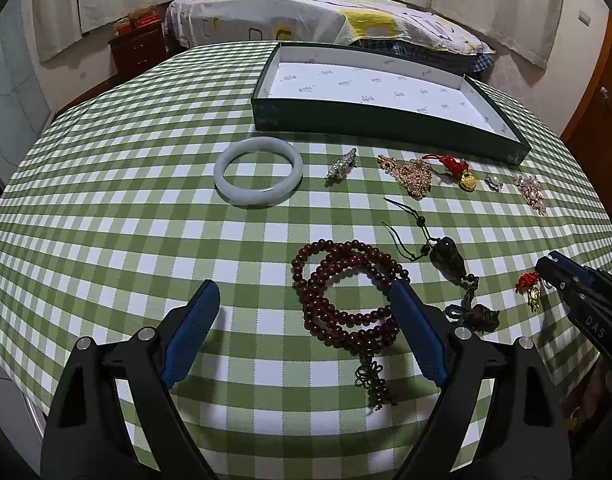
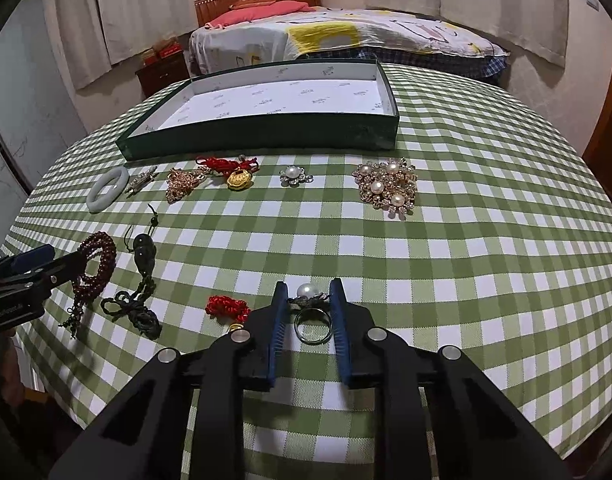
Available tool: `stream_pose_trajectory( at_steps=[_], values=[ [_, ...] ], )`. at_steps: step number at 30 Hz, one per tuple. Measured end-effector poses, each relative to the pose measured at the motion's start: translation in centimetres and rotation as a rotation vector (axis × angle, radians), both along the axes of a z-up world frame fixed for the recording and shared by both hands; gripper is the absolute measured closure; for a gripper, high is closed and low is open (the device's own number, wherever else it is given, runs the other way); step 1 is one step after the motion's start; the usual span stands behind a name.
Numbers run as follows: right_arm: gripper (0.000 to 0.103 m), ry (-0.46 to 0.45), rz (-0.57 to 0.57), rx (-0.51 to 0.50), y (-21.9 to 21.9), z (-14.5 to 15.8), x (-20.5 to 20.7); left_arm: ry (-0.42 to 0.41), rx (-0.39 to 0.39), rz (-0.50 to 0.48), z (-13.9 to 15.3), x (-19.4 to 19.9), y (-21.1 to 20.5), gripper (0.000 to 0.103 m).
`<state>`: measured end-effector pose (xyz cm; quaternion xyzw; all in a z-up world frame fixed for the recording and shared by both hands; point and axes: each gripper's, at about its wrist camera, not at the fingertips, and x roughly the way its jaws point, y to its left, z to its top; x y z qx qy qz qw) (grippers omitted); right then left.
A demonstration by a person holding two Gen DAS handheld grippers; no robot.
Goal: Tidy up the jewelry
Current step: 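Grasp the pearl ring with the right tool while the left tool reaches the red bead bracelet, then grasp the red bead bracelet with the left tool and lift it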
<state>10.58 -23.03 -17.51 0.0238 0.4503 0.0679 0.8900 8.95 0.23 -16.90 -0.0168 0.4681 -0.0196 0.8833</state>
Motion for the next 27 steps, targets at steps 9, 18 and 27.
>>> stream_pose_trajectory(
  at_steps=[9,18,27],
  values=[
    [0.081,-0.002,-0.001,0.01,-0.4,0.1,-0.1,0.016,-0.007,-0.033,-0.4,0.3,-1.2,0.018],
    [0.081,0.001,0.001,0.038,-0.8,0.0,-0.1,0.047,0.042,-0.067,-1.6,1.8,-2.5,0.018],
    [0.081,0.0,-0.003,0.049,-0.9,0.0,-0.1,0.017,0.046,-0.069,-1.3,1.2,-1.7,0.043]
  ],
)
